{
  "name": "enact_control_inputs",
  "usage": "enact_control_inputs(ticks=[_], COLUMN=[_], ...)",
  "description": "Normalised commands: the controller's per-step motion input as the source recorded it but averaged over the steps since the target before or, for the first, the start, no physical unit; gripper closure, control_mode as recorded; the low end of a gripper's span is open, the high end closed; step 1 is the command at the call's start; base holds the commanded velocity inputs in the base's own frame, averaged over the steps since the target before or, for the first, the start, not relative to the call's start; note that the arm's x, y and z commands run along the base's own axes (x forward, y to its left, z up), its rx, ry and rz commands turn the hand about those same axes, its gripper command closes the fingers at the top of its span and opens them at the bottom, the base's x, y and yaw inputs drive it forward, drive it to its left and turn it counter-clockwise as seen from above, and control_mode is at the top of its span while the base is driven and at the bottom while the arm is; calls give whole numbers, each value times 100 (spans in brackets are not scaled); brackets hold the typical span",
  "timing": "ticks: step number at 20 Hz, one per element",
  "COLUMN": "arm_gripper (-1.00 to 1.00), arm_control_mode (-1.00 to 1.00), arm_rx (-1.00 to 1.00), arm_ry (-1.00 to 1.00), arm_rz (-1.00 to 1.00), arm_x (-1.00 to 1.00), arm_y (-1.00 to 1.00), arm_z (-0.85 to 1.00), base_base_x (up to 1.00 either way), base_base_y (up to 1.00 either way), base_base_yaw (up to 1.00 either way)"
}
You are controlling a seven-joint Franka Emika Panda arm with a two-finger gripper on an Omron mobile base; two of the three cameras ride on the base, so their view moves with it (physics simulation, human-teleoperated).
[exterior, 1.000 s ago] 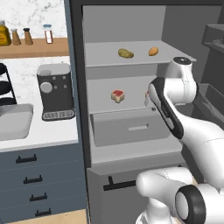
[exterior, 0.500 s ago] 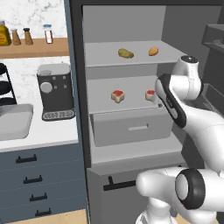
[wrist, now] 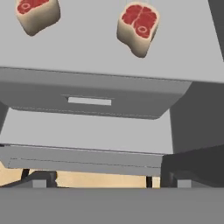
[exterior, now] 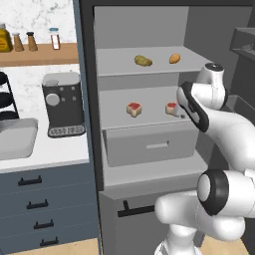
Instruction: Place one potato and one steak in each tupperware on the nearby counter, to pack two identical lunches.
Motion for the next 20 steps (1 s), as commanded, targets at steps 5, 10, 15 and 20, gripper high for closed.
enact_control_inputs(ticks=[5, 10, 15, 20], arm_gripper=[-100, -100, -100, -100], arm_control_mode=[-100, -100, -100, -100], arm_rx=[0, 0, 0, 0], arm_ry=[-9, -3, -5, -3], arm_rz=[3, 0, 0, 0], arm_x=[16, 35, 36, 44], arm_y=[-13, -14, -24, -18], arm_z=[-23, -15, -15, -8], base_base_x=[0, 0, 0, 0], base_base_y=[0, 0, 0, 0], base_base_yaw=[0, 0, 0, 0])
